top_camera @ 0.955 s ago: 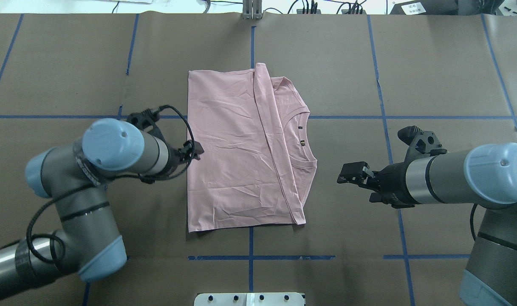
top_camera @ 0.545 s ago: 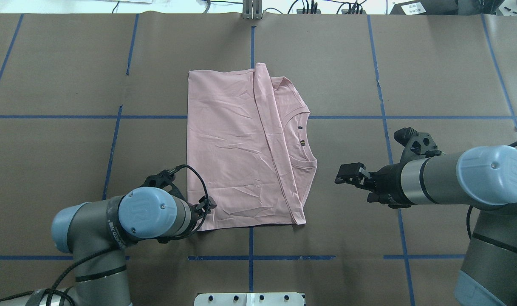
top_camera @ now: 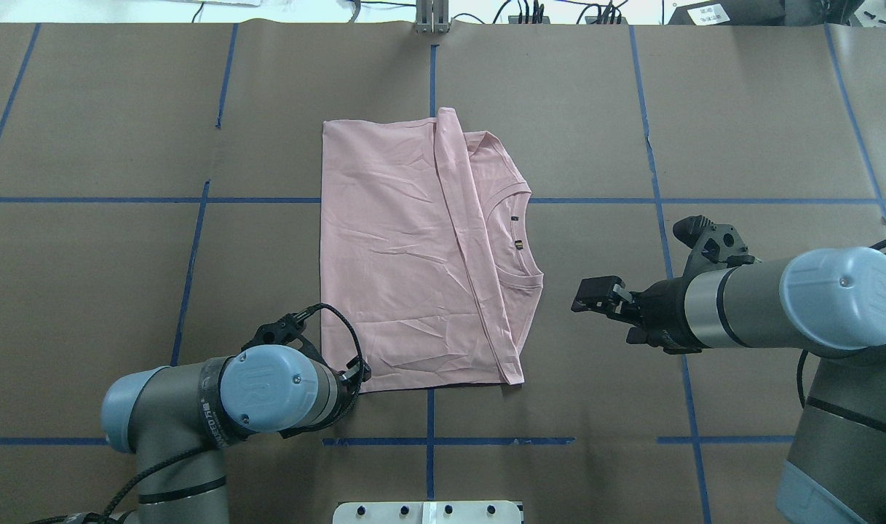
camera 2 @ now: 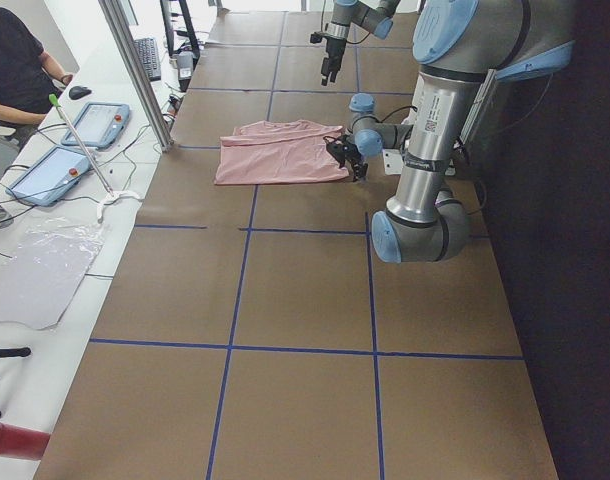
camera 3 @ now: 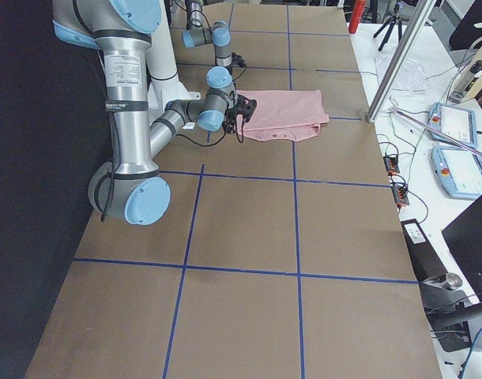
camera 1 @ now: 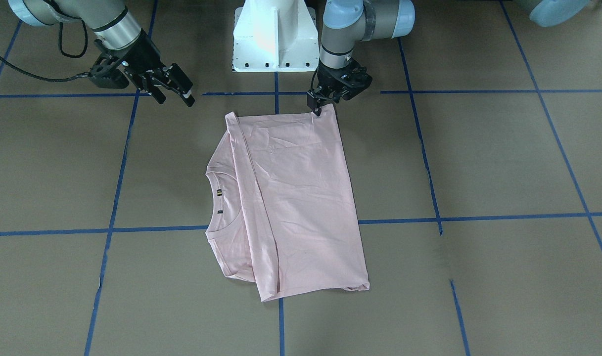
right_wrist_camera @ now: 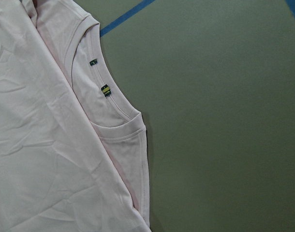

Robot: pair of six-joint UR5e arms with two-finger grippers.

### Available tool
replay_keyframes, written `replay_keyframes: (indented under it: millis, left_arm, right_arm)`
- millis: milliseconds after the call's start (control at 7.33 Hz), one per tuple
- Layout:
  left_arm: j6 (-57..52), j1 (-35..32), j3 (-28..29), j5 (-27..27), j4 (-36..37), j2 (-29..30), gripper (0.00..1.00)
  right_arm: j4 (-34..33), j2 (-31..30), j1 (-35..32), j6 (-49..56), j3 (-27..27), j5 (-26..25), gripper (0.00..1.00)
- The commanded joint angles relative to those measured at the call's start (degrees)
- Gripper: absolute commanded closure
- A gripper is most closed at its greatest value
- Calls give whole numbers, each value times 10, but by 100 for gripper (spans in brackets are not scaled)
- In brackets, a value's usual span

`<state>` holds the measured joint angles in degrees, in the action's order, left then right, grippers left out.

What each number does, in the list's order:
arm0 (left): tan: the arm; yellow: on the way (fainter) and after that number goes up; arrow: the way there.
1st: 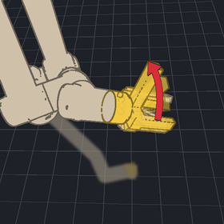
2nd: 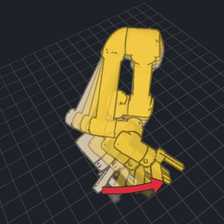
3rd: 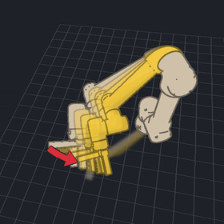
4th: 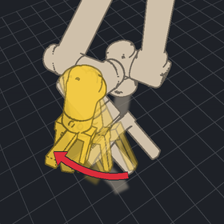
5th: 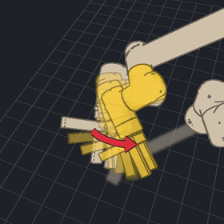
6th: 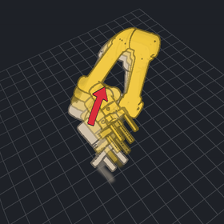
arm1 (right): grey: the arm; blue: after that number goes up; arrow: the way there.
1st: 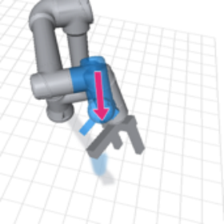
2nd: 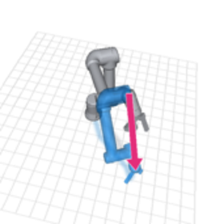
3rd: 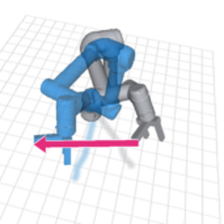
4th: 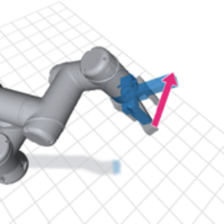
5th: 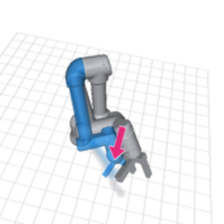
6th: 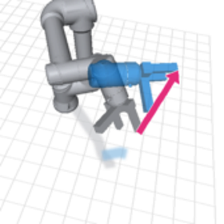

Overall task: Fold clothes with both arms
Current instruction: 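Lower the right gripper to the shirt's near corner beside the left gripper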

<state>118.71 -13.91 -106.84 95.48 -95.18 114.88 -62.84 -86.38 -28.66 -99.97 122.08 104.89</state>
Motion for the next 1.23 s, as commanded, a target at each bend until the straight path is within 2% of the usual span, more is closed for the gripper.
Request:
replay_keyframes:
  millis: [0, 545, 682, 818, 955, 1091]
  left_arm:
    - [3, -1, -6, -13, 1, 0, 100]
    - [-5, -4, -20, -14, 1, -3, 100]
    - [-5, -4, -30, -14, 2, -6, 100]
    - [-5, -5, -31, -14, 2, -6, 100]
    - [-7, -6, -31, -14, 2, -6, 100]
    - [-7, -6, -31, -14, 2, -6, 100]
  right_arm:
    - [0, 1, 0, 0, 0, 0, 0]
    - [-1, 5, 18, -7, -8, -1, 0]
    - [-15, 20, 45, -8, -30, -26, 0]
    - [-107, 68, 68, -9, -38, -56, 0]
    - [-219, 133, 83, -9, -42, -60, 0]
    - [-243, 168, 99, -38, -67, -68, 0]
